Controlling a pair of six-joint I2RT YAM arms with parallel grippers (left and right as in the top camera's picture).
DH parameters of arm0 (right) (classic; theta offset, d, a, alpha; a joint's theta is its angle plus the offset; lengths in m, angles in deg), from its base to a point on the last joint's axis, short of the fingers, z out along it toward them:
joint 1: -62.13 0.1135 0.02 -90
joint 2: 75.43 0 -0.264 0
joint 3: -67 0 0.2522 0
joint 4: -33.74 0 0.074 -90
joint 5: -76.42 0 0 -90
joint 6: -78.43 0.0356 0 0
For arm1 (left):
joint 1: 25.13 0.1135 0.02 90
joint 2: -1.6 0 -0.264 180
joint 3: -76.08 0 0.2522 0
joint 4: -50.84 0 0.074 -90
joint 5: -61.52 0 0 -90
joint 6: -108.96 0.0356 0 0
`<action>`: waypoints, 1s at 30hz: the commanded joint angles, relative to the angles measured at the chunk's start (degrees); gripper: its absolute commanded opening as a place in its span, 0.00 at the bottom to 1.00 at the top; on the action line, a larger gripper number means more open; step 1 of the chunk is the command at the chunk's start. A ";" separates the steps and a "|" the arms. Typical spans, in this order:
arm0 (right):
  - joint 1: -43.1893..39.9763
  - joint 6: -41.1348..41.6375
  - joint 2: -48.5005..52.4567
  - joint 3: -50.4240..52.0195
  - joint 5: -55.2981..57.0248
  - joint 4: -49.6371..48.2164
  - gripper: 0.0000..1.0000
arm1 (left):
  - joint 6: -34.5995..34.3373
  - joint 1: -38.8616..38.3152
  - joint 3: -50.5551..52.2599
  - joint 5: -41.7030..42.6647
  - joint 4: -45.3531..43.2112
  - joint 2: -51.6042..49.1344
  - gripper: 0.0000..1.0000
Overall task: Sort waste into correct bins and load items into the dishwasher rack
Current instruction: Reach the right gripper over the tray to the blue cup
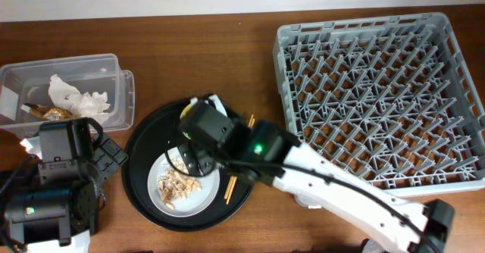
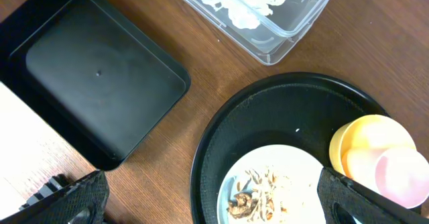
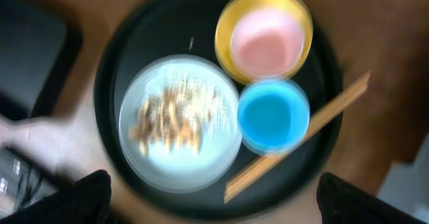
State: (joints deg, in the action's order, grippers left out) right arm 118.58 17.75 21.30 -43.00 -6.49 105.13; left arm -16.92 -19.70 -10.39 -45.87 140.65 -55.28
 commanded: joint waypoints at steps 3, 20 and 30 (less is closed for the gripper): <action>-0.59 -0.04 6.86 -1.44 2.47 -2.21 0.73 | -0.57 0.33 -0.63 -0.42 -0.09 -0.04 0.99; -0.48 1.20 18.43 0.28 2.64 -4.00 0.57 | -0.57 0.33 -0.63 -0.42 -0.09 -0.04 0.99; 0.55 1.64 20.72 3.82 5.66 -7.98 0.51 | -0.57 0.33 -0.63 -0.42 -0.09 -0.04 0.99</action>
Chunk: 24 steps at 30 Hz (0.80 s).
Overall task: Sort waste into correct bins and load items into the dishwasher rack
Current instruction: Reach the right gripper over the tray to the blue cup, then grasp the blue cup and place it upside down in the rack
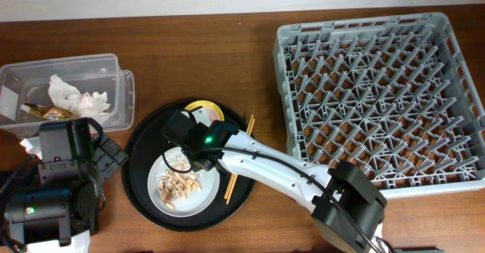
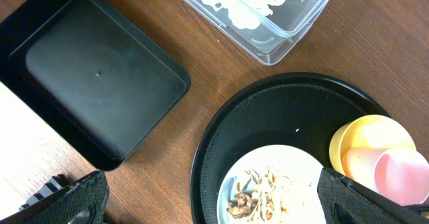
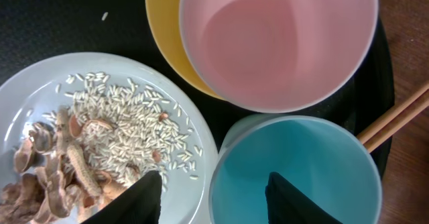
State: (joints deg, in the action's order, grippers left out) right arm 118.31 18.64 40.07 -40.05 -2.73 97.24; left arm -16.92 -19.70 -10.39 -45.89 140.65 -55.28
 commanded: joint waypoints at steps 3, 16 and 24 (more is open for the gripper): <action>1.18 0.79 1.97 0.76 1.86 -0.09 0.43 | -0.57 0.33 -0.63 -0.39 -0.09 -0.04 0.99; 0.92 0.72 -2.89 -0.35 1.92 3.23 0.04 | -0.57 0.33 -0.63 -0.39 -0.09 -0.04 0.99; -11.30 -3.67 -16.72 -10.84 -9.84 17.05 0.04 | -0.57 0.33 -0.63 -0.39 -0.09 -0.04 0.99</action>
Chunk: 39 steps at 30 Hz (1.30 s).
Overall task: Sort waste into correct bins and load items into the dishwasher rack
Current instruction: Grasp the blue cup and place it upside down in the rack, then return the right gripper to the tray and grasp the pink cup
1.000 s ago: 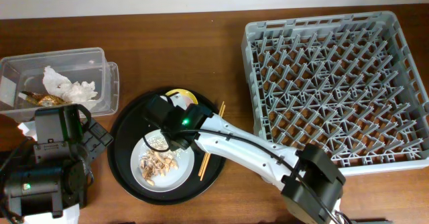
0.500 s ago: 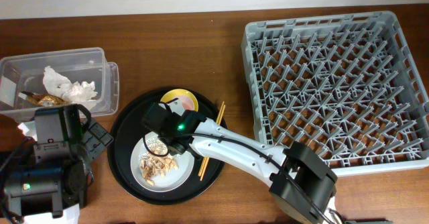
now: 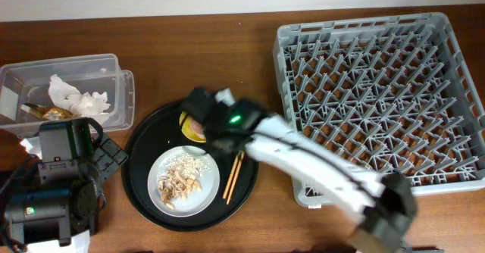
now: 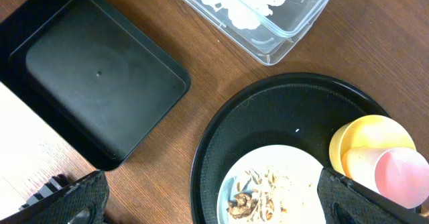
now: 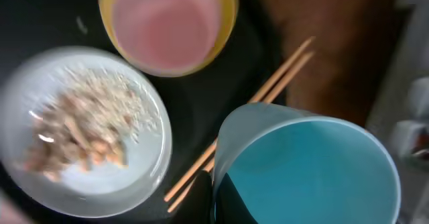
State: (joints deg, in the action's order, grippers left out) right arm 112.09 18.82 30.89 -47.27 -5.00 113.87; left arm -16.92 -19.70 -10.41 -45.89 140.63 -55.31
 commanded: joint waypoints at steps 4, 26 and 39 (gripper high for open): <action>-21.33 -14.47 -15.56 -3.76 -22.62 0.57 0.04 | -0.59 0.33 -0.61 -0.39 -0.07 -0.02 0.99; -73.77 -35.93 20.83 -0.42 -82.36 5.27 0.04 | -0.57 0.33 -0.61 -0.39 -0.07 -0.02 0.99; -85.55 -27.85 -1.11 -3.72 -52.94 9.68 0.24 | -0.57 0.33 -0.61 -0.39 -0.07 -0.02 0.99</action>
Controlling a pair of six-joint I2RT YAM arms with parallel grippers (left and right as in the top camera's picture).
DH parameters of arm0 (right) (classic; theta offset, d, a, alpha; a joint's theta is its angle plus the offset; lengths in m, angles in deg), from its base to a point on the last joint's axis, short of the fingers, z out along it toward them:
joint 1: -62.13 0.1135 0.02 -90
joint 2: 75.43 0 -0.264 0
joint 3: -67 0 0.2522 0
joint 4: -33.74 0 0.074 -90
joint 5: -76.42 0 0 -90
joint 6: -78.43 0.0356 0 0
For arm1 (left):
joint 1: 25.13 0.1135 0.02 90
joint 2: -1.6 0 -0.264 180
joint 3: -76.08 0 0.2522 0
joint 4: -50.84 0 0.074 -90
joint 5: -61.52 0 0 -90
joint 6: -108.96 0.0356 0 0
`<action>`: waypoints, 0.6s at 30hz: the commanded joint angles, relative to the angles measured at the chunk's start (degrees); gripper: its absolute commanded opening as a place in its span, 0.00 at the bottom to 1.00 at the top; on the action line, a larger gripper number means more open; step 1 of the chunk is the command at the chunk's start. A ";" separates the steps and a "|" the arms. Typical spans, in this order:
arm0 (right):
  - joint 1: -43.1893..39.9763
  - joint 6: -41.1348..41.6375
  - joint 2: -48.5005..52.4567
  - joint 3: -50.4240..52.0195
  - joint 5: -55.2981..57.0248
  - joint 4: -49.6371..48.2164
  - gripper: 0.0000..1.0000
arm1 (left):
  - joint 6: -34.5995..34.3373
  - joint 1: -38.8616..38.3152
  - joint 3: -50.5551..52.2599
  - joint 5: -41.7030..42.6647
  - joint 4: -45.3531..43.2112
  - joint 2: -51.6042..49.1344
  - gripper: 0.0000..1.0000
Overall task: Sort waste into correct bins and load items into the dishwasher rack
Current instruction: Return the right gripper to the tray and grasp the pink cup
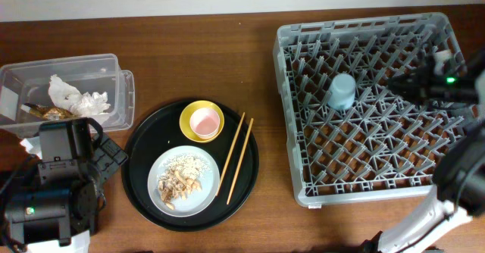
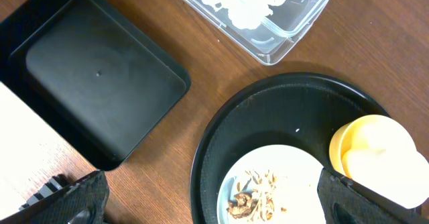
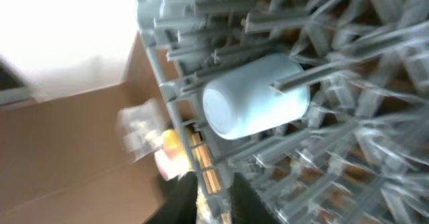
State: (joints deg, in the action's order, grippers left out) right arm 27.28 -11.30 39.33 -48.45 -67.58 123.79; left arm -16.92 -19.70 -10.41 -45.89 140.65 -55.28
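The light blue cup (image 1: 342, 91) sits upside down in the grey dishwasher rack (image 1: 379, 33); the right wrist view shows it (image 3: 258, 103) among the tines. My right gripper (image 1: 405, 82) is over the rack to the cup's right, its fingers (image 3: 194, 197) slightly apart, open and empty. On the round black tray (image 1: 140, 170) are a white plate of food scraps (image 1: 182, 181), a yellow bowl (image 1: 191, 115) holding a pink cup (image 1: 204, 121), and chopsticks (image 1: 235, 158). My left gripper (image 2: 214, 207) hangs open at the tray's left edge.
A clear bin (image 1: 68, 86) with crumpled paper and scraps stands at the far left. A black rectangular bin (image 2: 94, 76) lies near the left arm (image 1: 53, 185). Bare wooden table lies between tray and rack.
My right gripper held the blue cup over the tray's right edge; now the cup stands inverted in the rack and the gripper is off it, further right. The left arm has not moved.
My right gripper hovered over the tray, then stood open around the blue cup's rim beside the plate. Then it held the cup lifted near the chopsticks. Now the cup rests in the rack, released. The left gripper stayed open throughout.
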 commanded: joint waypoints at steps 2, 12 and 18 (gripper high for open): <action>-0.24 2.38 -19.04 -2.54 10.91 -0.61 0.32 | -0.57 0.33 -0.61 -0.39 -0.09 -0.04 0.99; 55.41 11.65 -26.88 -2.45 38.49 -8.02 0.55 | -0.57 0.33 -0.61 -0.39 -0.09 -0.04 0.99; 82.73 18.69 -4.94 -2.49 59.32 -20.09 0.59 | -0.57 0.33 -0.61 -0.39 -0.09 -0.04 0.99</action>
State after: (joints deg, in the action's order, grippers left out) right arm 105.46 3.89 29.15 -50.79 -18.53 105.85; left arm -16.92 -19.70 -10.39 -45.87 140.65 -55.31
